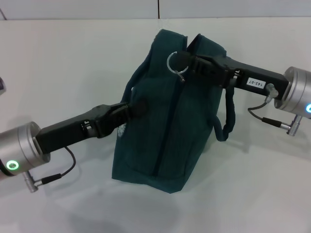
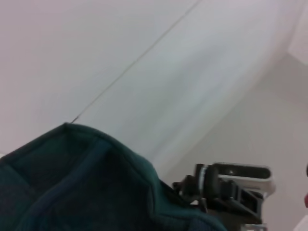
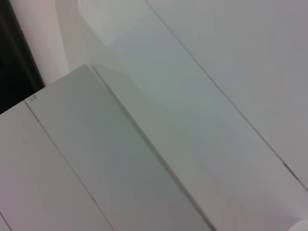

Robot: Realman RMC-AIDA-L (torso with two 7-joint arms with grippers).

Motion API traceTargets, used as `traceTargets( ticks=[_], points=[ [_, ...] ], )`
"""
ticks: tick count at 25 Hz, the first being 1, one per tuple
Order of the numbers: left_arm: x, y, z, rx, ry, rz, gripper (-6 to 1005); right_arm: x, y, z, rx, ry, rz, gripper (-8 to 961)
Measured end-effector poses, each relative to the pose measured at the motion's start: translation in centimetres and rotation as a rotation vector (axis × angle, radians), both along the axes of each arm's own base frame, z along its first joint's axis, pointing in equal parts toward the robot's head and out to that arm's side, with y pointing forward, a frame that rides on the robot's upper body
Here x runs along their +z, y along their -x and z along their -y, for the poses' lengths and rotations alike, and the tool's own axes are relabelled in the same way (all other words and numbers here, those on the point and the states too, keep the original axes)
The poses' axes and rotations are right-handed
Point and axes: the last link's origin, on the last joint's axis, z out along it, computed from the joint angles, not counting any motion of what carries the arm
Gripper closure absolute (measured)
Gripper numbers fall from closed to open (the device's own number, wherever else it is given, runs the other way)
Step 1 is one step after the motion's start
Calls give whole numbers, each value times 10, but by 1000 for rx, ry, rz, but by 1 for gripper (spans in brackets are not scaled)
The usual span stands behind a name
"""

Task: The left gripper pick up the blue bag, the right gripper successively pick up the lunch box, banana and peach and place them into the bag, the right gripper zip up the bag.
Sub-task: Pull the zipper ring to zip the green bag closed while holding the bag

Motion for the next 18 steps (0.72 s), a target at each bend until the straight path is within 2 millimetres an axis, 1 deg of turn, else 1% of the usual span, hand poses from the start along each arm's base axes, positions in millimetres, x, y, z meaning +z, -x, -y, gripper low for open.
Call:
traceTargets(
  ticks=[6, 11, 18],
  points=[
    [-2, -2, 2, -35, -24, 2, 922, 2, -3, -1, -16, -8, -6, 917],
    [-1, -3, 3, -45, -20, 5, 944, 6, -8, -1, -40, -21, -21, 916],
    [-1, -4, 5, -63, -19, 9, 944, 8, -11, 0, -54, -26, -27, 915]
  ],
)
